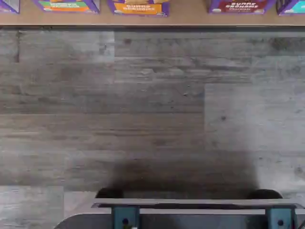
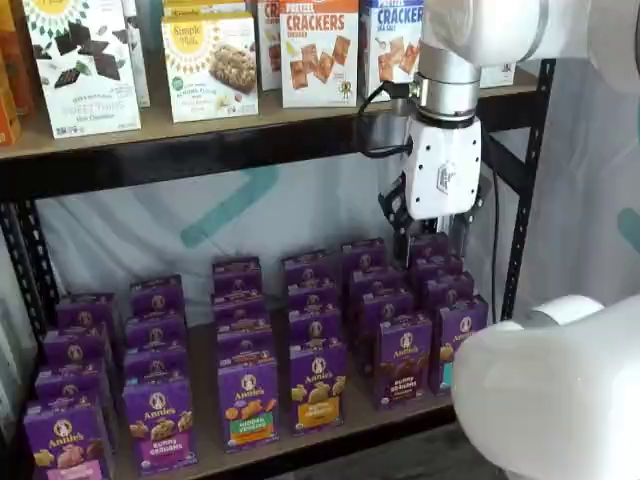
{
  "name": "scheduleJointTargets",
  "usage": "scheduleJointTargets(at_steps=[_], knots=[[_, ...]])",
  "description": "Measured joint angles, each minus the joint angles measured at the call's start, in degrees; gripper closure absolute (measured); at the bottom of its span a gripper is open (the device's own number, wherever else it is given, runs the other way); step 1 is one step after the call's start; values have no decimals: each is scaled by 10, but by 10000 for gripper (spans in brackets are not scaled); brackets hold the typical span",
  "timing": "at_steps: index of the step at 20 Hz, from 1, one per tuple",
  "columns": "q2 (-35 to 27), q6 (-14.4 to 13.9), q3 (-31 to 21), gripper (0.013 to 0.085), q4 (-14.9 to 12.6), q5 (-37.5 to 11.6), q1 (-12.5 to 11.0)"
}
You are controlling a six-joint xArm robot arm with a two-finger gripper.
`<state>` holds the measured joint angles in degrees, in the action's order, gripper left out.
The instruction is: Pick up the purple box with a brown patch in the center, on the bottom shelf, the fifth box from the left
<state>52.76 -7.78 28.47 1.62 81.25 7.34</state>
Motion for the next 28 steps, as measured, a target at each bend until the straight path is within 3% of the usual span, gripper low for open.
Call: scheduleJointTargets(at_steps=[3,11,28], knots=[[8,-21,-7,130,-31,-12,16],[-16,-26,-14,130,-50,-36,16],[-156,-15,-47,130,-41,-224,-1]])
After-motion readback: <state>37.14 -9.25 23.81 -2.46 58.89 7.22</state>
